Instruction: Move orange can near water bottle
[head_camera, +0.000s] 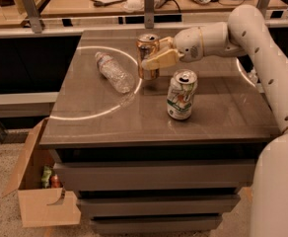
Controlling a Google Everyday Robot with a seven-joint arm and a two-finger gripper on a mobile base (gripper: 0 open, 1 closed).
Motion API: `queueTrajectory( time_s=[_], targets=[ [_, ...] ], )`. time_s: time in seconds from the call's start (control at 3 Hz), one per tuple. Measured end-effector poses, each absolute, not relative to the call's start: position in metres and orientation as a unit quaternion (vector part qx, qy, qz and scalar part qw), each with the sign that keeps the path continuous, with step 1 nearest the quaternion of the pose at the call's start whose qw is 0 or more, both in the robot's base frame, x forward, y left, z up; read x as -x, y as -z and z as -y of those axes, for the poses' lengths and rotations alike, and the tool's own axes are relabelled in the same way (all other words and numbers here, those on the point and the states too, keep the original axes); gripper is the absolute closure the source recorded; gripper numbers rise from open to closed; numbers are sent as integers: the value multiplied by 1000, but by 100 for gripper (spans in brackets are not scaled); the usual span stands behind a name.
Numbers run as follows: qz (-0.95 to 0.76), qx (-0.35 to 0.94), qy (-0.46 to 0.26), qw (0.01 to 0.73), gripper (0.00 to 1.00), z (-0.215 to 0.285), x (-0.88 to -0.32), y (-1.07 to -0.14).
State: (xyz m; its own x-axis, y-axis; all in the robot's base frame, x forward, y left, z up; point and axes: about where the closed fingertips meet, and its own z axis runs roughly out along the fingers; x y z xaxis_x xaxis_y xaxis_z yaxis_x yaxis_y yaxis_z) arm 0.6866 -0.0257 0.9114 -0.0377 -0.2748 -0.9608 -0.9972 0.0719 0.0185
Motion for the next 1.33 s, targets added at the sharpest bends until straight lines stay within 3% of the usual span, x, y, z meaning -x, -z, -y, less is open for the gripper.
queueTrajectory(
  time_s=[0.33,0.67,1.0,1.33],
  targets=[
    [-581,552,-404,441,100,23,-681,-900],
    [-575,559,-396,448,93,21,-678,-892],
    [-567,564,-384,460,70,21,-679,-886],
    [-564,564,-379,469,40,22,-681,-882]
  ],
)
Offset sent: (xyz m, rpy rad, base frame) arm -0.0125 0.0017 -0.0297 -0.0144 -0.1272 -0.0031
